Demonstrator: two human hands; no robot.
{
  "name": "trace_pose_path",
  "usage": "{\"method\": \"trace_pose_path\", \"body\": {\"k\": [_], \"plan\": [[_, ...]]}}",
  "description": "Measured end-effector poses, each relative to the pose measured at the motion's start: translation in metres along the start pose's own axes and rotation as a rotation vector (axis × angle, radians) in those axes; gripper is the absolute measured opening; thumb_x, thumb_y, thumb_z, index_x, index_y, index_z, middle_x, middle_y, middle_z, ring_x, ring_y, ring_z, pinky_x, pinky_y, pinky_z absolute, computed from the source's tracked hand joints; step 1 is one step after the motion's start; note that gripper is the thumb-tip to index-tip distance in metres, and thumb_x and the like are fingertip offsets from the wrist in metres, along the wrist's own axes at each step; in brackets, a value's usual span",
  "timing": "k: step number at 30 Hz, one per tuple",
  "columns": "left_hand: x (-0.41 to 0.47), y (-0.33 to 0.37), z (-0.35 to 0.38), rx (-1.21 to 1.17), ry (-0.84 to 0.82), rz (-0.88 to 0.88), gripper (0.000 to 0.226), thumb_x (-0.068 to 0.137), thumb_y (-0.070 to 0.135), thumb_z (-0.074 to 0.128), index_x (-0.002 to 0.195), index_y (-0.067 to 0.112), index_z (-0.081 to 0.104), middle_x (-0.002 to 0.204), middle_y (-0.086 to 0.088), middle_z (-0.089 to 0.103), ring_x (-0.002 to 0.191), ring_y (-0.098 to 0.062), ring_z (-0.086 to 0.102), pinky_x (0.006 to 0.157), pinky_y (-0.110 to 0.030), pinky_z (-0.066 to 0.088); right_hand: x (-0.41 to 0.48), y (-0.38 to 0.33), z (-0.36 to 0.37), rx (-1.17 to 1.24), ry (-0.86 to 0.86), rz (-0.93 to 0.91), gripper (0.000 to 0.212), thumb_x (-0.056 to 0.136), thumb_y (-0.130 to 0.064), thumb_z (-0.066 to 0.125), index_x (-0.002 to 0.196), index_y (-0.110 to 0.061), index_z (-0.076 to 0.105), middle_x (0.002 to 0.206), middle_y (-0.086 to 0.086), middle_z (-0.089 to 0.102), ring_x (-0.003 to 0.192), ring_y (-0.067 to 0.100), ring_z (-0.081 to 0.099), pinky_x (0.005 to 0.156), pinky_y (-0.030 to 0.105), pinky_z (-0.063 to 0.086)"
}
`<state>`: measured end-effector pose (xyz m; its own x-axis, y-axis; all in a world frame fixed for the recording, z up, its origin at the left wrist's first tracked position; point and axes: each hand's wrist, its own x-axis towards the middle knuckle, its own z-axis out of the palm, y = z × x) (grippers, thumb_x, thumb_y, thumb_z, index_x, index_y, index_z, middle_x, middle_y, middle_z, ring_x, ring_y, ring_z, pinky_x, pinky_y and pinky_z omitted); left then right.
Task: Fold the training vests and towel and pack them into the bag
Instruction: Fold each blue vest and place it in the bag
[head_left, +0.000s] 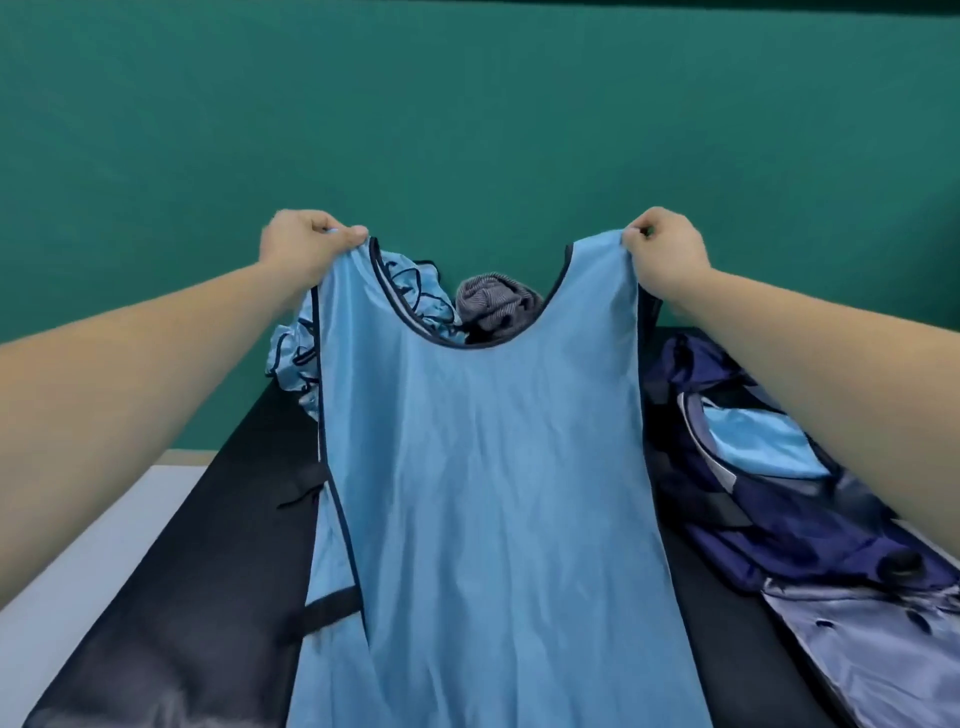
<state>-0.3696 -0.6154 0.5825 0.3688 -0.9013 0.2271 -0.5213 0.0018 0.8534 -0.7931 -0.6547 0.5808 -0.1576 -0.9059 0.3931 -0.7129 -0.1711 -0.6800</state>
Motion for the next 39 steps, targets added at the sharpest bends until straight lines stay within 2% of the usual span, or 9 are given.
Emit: {"method": "trace_pose_path", "body": {"k": [8, 12, 15, 17, 20, 25, 29, 33, 39], "plan": [[0.054, -0.037, 0.050, 0.078, -0.008, 0.023, 0.035, 0.084, 0.053, 0.086, 0.089, 0.019, 0.080, 0.102, 0.001, 0.075, 0.082, -0.014, 0.061, 0.075, -0.030, 0.052, 0.026, 0.047, 0.057, -0.055, -0.017, 0.033, 0.019, 0.098, -0.025, 0.057, 0.102, -0.019, 0.075, 0.093, -0.001, 0.071, 0.086, 0.021, 0.064, 0.077, 0.032, 0.053], [0.056, -0.073, 0.076, 0.116, -0.047, 0.022, 0.035, 0.082, 0.056, 0.087, 0.087, 0.022, 0.082, 0.083, 0.000, 0.072, 0.065, -0.014, 0.051, 0.063, -0.028, 0.045, 0.021, 0.075, 0.091, -0.096, -0.088, 0.017, 0.018, 0.100, -0.023, 0.060, 0.101, -0.013, 0.076, 0.086, 0.000, 0.069, 0.083, 0.021, 0.063, 0.077, 0.031, 0.051], [0.054, -0.089, 0.089, 0.153, -0.064, 0.044, 0.041, 0.081, 0.059, 0.086, 0.085, 0.019, 0.079, 0.090, -0.006, 0.071, 0.071, -0.017, 0.053, 0.067, -0.032, 0.044, 0.014, 0.091, 0.113, -0.146, -0.116, 0.008, 0.016, 0.098, -0.025, 0.062, 0.094, -0.019, 0.076, 0.087, -0.002, 0.071, 0.085, 0.022, 0.067, 0.078, 0.033, 0.054], [0.050, -0.091, 0.097, 0.197, -0.068, 0.060, 0.039, 0.086, 0.055, 0.084, 0.091, 0.017, 0.078, 0.095, -0.014, 0.071, 0.059, -0.015, 0.046, 0.058, -0.029, 0.038, 0.010, 0.098, 0.124, -0.185, -0.118, 0.031, 0.015, 0.096, -0.027, 0.063, 0.092, -0.023, 0.076, 0.091, -0.001, 0.073, 0.087, 0.024, 0.069, 0.079, 0.036, 0.058], [0.046, -0.091, 0.103, 0.269, -0.044, 0.101, 0.047, 0.088, 0.059, 0.080, 0.110, 0.018, 0.074, 0.110, -0.014, 0.073, 0.061, -0.010, 0.046, 0.054, -0.031, 0.034, 0.009, 0.102, 0.136, -0.217, -0.100, 0.084, 0.017, 0.097, -0.028, 0.063, 0.105, -0.023, 0.077, 0.104, 0.003, 0.075, 0.095, 0.028, 0.070, 0.080, 0.034, 0.056], [0.043, -0.089, 0.095, 0.295, 0.047, 0.173, 0.073, 0.083, 0.071, 0.078, 0.134, 0.024, 0.056, 0.130, 0.000, 0.055, 0.112, -0.017, 0.057, 0.092, -0.036, 0.048, 0.002, 0.097, 0.142, -0.119, -0.138, 0.148, 0.054, 0.099, -0.029, 0.068, 0.150, -0.014, 0.057, 0.131, 0.010, 0.071, 0.118, 0.028, 0.067, 0.100, 0.032, 0.051], [0.015, -0.087, 0.079, 0.342, 0.080, 0.222, 0.061, 0.088, 0.063, 0.073, 0.133, 0.027, 0.053, 0.131, 0.000, 0.051, 0.121, -0.021, 0.057, 0.108, -0.048, 0.048, -0.035, 0.085, 0.133, -0.008, -0.152, 0.188, 0.051, 0.098, -0.023, 0.066, 0.148, -0.015, 0.060, 0.132, 0.006, 0.071, 0.119, 0.023, 0.067, 0.102, 0.028, 0.050], [-0.066, -0.085, 0.077, 0.436, -0.121, 0.374, 0.040, 0.098, 0.030, 0.073, 0.133, 0.019, 0.058, 0.134, -0.004, 0.055, 0.122, -0.021, 0.056, 0.104, -0.034, 0.043, -0.100, 0.076, 0.124, 0.045, -0.269, 0.217, 0.046, 0.094, -0.022, 0.067, 0.140, -0.018, 0.068, 0.126, 0.005, 0.074, 0.114, 0.025, 0.070, 0.103, 0.033, 0.053], [-0.197, -0.109, 0.082, 0.536, -0.549, 0.383, 0.043, 0.096, 0.034, 0.072, 0.136, 0.031, 0.057, 0.138, 0.009, 0.049, 0.125, -0.016, 0.055, 0.105, -0.040, 0.047, -0.214, 0.071, 0.122, -0.168, -0.488, 0.009, 0.060, 0.101, -0.031, 0.063, 0.157, -0.017, 0.049, 0.158, 0.009, 0.050, 0.147, 0.027, 0.045, 0.122, 0.042, 0.034]]}}
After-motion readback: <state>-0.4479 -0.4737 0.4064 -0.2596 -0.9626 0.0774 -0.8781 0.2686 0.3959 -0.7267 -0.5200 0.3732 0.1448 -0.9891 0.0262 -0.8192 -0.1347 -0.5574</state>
